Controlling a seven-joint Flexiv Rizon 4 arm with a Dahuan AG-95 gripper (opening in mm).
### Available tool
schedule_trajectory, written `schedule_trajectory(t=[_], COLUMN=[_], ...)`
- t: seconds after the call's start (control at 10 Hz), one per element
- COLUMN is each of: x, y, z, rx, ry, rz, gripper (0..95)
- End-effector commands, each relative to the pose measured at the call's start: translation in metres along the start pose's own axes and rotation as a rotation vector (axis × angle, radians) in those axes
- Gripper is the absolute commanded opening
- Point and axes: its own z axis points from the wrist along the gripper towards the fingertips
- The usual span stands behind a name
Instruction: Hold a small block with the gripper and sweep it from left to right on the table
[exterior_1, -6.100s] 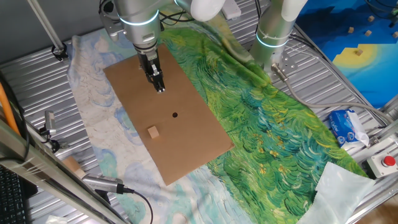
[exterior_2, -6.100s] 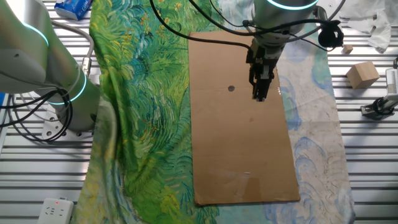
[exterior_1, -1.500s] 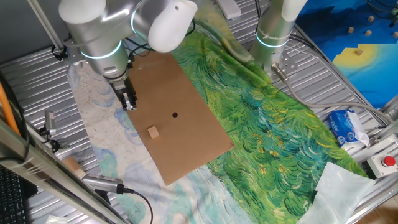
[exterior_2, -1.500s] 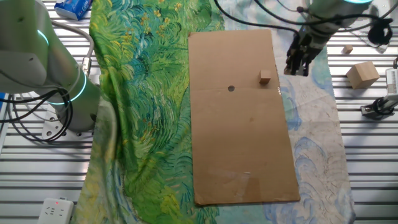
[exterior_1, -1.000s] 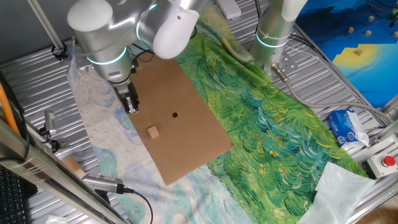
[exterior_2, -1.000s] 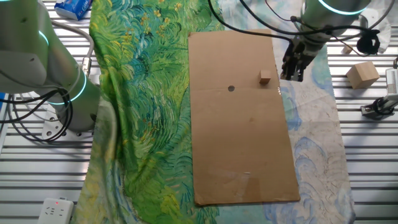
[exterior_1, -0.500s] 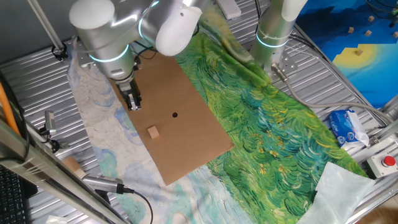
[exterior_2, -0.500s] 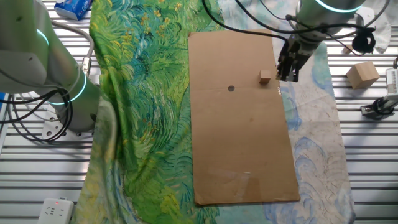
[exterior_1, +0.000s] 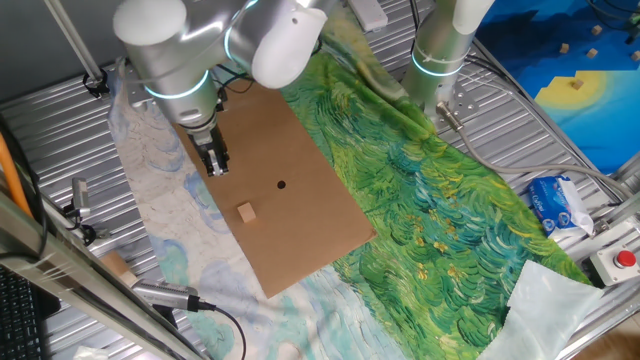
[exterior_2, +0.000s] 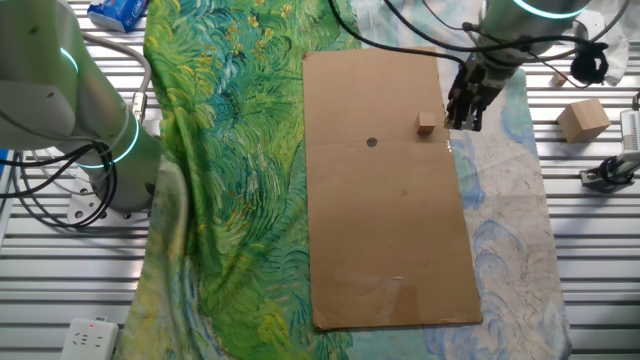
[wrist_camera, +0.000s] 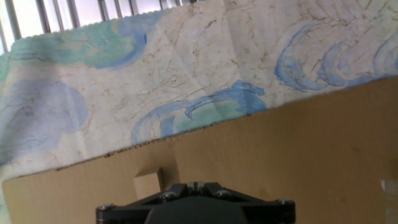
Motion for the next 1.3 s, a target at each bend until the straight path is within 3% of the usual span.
schedule_trajectory(t=[0.1,0.4,0.9,1.1,1.3], x=[0.0012,0.0012,0.0012,0.0012,0.0012], y=[-0.0008,-0.0008,-0.0008,-0.0008,-0.0008], z=[0.0,0.0,0.0,0.0,0.0], rx=[0.003,-0.001,0.005,0.002,-0.006], ry=[0.008,0.02,0.02,0.045,0.032], rz=[-0.041,-0.111,-0.048,-0.094,-0.179], gripper=[0.0,0.0,0.0,0.0,0.0])
